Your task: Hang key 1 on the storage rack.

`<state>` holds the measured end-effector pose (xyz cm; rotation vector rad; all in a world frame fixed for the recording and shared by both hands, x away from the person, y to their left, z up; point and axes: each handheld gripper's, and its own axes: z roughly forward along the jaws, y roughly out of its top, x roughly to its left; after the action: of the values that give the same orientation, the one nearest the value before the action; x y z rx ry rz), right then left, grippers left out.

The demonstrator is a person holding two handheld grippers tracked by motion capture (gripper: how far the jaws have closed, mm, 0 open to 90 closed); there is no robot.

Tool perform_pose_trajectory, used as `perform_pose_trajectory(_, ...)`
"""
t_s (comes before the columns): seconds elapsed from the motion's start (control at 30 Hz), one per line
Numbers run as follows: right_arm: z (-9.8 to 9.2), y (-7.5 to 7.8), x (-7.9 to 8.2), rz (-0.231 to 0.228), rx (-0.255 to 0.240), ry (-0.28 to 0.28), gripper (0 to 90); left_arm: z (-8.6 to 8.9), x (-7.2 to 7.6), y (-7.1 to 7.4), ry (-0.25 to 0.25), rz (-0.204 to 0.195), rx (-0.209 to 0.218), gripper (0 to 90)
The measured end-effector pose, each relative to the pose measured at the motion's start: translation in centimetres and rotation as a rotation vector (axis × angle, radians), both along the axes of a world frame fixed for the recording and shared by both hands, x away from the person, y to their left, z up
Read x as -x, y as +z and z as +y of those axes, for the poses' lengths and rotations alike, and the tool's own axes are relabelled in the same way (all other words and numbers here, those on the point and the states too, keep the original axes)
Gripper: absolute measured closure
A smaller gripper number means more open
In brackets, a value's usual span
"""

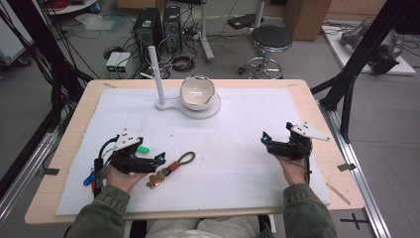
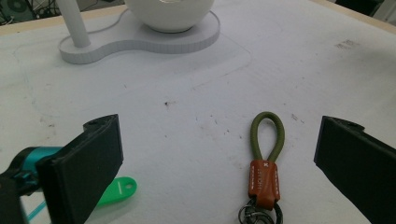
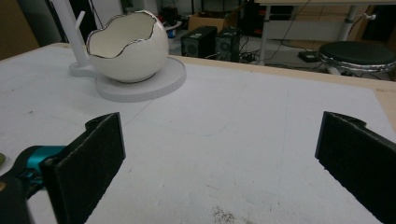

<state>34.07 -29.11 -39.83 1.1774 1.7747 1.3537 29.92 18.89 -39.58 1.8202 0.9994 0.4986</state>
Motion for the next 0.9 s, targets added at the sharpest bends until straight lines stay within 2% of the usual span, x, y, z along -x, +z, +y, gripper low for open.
perform_pose_trajectory(0.23, 0.0, 0.0, 0.0, 0.004, -0.001, 0.001, 0.5, -0.7, -0.1, -0.2, -0.022, 0.006, -0.019, 1.7)
perform_pose_trajectory(0.9, -0.1, 0.0, 0.1, 0.003, -0.01, -0.005, 0.5, -3.0, 0.1, -0.9, -0.097, 0.028, -0.114, 1.7)
